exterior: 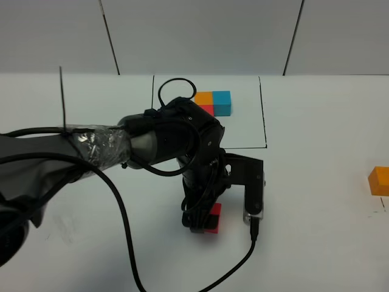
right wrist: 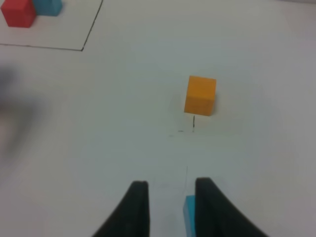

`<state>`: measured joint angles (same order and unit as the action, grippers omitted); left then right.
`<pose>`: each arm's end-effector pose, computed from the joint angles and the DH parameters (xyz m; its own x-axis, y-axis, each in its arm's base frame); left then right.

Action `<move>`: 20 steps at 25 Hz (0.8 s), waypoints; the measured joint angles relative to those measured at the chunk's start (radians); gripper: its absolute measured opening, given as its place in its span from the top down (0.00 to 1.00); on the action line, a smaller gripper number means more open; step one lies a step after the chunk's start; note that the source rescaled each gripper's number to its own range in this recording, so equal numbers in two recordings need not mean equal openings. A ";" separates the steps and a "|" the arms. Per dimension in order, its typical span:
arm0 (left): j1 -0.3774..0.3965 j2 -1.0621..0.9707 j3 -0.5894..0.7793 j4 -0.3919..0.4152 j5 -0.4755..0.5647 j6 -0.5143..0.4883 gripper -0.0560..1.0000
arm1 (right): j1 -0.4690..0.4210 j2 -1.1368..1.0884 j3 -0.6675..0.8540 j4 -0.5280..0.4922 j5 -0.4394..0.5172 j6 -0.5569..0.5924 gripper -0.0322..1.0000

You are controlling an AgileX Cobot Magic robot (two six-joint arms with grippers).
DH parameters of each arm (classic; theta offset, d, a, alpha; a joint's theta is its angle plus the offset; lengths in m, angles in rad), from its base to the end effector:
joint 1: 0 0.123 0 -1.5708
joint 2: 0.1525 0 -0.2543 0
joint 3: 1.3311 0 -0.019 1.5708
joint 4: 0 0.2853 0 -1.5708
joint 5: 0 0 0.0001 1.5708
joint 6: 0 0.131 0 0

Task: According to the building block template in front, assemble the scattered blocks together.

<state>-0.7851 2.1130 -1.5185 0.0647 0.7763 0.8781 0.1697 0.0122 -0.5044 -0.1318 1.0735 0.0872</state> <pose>0.3285 -0.3199 0.0709 0.1479 0.9795 -0.1366 0.9612 -0.1098 0.2531 0.0934 0.0007 0.2754 -0.4657 -0.0556 -0.8832 -0.0562 0.9979 -0.0332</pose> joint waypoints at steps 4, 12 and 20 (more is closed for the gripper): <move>0.014 -0.114 0.000 0.154 -0.011 -0.191 0.00 | 0.000 0.000 0.000 0.000 0.000 0.001 0.97; 0.239 -0.345 -0.001 0.427 0.184 -0.589 0.00 | 0.000 0.000 0.000 0.000 0.000 0.001 0.97; 0.548 -0.642 -0.001 0.329 0.417 -0.580 0.08 | 0.000 0.000 0.000 0.000 0.000 0.000 0.97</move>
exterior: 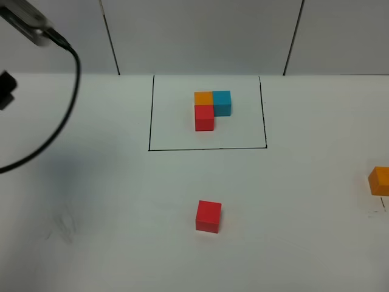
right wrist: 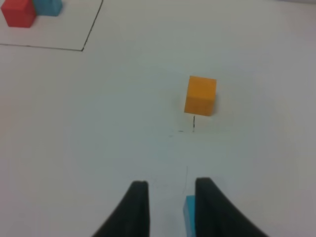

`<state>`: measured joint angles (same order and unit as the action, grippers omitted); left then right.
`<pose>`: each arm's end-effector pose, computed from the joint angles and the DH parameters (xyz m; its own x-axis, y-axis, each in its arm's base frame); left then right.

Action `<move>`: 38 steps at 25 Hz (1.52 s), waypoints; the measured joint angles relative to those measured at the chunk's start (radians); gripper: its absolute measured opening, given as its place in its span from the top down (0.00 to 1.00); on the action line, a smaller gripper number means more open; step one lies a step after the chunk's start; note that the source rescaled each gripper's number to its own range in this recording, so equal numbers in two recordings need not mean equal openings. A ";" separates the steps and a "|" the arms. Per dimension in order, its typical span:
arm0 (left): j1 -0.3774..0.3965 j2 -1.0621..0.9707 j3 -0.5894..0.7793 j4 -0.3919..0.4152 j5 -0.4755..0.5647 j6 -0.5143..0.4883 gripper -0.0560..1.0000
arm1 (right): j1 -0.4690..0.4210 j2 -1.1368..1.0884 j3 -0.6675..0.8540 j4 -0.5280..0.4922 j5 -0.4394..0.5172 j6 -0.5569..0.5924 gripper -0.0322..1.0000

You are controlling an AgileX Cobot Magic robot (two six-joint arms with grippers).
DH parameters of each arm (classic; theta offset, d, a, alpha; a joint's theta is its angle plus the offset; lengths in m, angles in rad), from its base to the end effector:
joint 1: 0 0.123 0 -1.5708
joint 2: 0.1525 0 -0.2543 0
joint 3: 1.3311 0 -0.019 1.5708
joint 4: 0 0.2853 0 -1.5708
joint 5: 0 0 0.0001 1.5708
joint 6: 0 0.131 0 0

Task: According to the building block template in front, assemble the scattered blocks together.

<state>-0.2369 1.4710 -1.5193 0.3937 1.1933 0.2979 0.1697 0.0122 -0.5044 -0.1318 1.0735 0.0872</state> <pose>0.3575 -0.0382 0.3294 -0.7326 0.5948 -0.3309 0.3990 0.7692 0.4992 0.0934 0.0007 0.2754 -0.4657 -0.0556 -0.8832 -0.0562 0.9979 -0.0332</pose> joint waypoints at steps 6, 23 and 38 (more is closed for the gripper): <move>0.083 -0.252 0.000 -0.086 0.001 0.095 0.20 | 0.000 0.000 0.000 0.000 0.000 0.001 0.97; 0.138 -1.161 0.358 -0.030 0.002 -0.022 0.31 | 0.000 0.000 0.000 0.000 0.000 0.001 0.97; 0.213 -1.466 0.859 -0.273 -0.002 -0.452 0.31 | 0.000 0.000 0.000 0.000 0.000 0.001 0.97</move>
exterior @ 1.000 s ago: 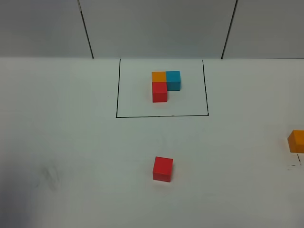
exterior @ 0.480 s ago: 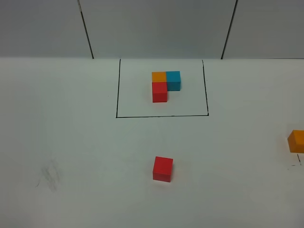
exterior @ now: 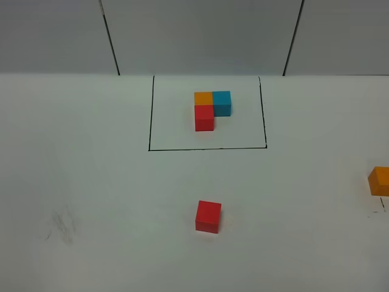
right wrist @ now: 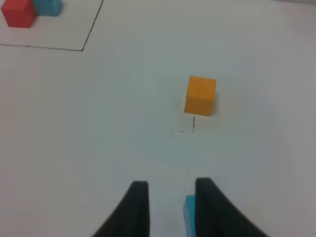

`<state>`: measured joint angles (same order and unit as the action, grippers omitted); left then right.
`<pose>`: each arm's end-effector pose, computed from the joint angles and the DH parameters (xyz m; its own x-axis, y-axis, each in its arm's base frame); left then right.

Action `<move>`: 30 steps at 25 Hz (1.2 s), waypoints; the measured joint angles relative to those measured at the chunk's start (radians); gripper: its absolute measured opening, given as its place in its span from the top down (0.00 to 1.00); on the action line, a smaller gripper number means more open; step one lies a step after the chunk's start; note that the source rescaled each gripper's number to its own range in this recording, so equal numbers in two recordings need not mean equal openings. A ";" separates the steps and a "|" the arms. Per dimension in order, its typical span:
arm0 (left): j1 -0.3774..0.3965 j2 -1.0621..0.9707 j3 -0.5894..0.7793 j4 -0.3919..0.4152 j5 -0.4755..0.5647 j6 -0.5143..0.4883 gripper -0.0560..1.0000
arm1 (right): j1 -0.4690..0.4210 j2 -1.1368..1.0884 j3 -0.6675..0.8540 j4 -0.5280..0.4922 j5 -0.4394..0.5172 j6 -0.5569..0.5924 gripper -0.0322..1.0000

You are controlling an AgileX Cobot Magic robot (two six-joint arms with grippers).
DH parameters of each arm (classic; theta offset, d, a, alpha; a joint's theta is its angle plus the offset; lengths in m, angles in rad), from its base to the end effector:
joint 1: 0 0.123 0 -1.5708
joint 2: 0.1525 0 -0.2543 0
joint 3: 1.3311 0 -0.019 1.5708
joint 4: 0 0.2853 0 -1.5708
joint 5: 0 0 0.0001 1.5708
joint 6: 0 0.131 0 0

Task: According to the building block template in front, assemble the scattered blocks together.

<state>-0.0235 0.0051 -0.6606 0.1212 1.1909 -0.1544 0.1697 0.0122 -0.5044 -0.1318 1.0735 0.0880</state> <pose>0.0639 0.0132 0.3136 -0.4199 -0.0985 -0.9022 -0.1245 0.9909 -0.0503 0.0934 0.0007 0.2754 -0.4658 -0.0548 -0.8832 -0.0558 0.9979 -0.0325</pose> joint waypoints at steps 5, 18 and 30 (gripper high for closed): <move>0.000 -0.011 0.118 -0.007 -0.058 -0.017 0.31 | 0.000 0.000 0.000 0.000 0.000 0.000 0.97; 0.000 -0.011 0.151 -0.064 -0.105 0.048 0.31 | 0.000 0.000 0.000 0.000 0.000 -0.001 0.97; 0.000 -0.011 0.151 -0.063 -0.107 0.051 0.31 | 0.000 0.000 0.000 0.000 0.000 0.001 0.97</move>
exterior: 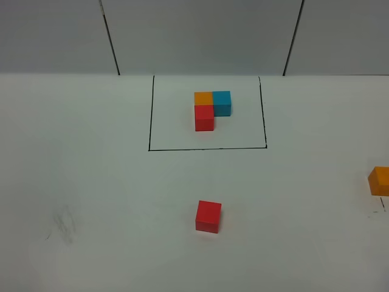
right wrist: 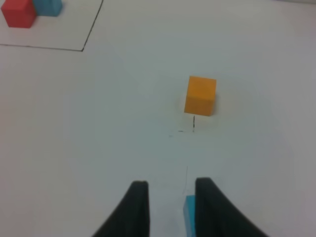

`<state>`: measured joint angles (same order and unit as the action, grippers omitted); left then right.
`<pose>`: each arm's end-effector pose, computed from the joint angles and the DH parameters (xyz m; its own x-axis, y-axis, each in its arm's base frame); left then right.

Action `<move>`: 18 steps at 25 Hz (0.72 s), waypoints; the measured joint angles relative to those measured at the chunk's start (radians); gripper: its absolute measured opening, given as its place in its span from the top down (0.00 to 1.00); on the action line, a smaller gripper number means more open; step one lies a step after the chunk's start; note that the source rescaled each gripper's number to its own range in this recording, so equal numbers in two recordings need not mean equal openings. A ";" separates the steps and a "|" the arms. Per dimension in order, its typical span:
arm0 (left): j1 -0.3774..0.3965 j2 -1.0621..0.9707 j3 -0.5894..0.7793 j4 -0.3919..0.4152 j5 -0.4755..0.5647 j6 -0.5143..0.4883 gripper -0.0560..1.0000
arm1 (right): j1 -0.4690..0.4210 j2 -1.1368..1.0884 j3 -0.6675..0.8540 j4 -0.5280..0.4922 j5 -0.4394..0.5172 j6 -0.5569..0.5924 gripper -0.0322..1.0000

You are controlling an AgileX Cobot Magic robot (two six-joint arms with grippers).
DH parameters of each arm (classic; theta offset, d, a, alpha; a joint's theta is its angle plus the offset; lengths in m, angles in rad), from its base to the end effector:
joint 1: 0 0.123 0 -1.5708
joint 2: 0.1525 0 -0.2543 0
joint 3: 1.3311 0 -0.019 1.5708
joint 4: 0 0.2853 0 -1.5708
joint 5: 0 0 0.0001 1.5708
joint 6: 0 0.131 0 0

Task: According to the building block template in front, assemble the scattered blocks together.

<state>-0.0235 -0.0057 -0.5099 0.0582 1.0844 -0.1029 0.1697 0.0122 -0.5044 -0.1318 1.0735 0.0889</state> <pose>0.0888 0.0047 0.2770 -0.4595 -0.0647 -0.8858 -0.0570 0.9974 -0.0433 0.0934 0.0007 0.2754 -0.4658 -0.0539 -0.8832 -0.0554 0.9980 -0.0317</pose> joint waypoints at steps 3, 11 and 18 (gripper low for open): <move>0.000 0.000 0.000 0.000 0.000 0.001 0.31 | 0.000 0.000 0.000 0.000 0.000 0.000 0.97; 0.000 0.000 0.000 0.000 0.000 0.001 0.31 | 0.000 0.000 0.000 -0.012 0.000 0.005 0.96; 0.000 0.000 0.000 0.000 0.000 0.001 0.31 | 0.000 0.053 0.000 -0.024 0.000 0.038 0.52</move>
<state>-0.0235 -0.0057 -0.5099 0.0582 1.0844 -0.1020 0.1697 0.0654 -0.5044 -0.1556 1.0735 0.1267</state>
